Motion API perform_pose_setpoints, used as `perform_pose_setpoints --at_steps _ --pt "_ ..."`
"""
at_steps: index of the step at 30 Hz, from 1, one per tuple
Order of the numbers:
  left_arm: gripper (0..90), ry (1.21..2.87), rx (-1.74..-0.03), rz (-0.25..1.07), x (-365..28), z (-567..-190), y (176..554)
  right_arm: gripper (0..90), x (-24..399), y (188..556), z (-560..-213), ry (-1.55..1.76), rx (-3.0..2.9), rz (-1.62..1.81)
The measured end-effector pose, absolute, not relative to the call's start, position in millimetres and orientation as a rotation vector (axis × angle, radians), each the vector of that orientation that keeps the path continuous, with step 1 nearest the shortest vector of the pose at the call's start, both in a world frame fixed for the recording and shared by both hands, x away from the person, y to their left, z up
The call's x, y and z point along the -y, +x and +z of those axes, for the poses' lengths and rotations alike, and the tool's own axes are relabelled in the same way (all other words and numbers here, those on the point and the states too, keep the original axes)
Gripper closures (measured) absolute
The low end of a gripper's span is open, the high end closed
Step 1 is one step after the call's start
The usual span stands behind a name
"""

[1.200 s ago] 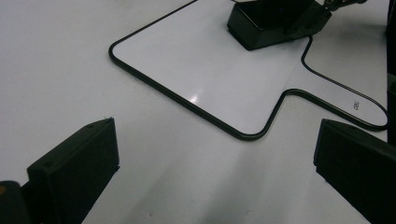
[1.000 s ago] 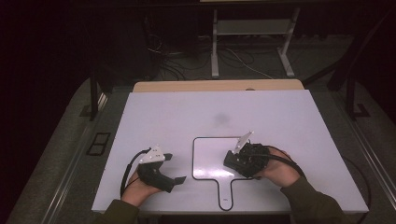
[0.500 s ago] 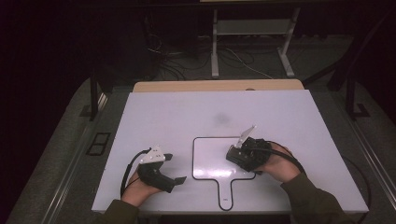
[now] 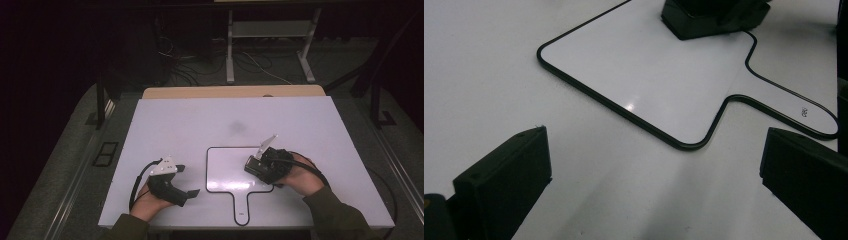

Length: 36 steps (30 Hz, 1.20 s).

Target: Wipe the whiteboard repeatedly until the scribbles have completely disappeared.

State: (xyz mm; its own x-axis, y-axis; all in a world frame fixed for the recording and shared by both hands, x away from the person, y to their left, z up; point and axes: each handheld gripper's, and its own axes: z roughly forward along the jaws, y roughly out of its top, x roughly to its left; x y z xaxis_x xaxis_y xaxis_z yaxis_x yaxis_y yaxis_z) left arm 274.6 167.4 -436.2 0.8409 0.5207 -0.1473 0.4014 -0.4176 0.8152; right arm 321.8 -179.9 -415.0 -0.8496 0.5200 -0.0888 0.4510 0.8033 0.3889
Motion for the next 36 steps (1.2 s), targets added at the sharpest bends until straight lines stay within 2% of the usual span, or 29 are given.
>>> perform_pose_setpoints --at_steps 8,26,36 --pt "0.0 2.067 -0.670 0.158 -167 -436 274 38.9 177 304 -414 0.726 -2.834 0.527" --pt "0.0 2.068 -0.672 0.155 -166 -437 275 38.8 187 361 -417 0.903 -2.740 0.533" --pt "0.0 2.066 -0.671 0.154 -166 -437 275 38.9 195 366 -415 0.954 -2.746 0.639"
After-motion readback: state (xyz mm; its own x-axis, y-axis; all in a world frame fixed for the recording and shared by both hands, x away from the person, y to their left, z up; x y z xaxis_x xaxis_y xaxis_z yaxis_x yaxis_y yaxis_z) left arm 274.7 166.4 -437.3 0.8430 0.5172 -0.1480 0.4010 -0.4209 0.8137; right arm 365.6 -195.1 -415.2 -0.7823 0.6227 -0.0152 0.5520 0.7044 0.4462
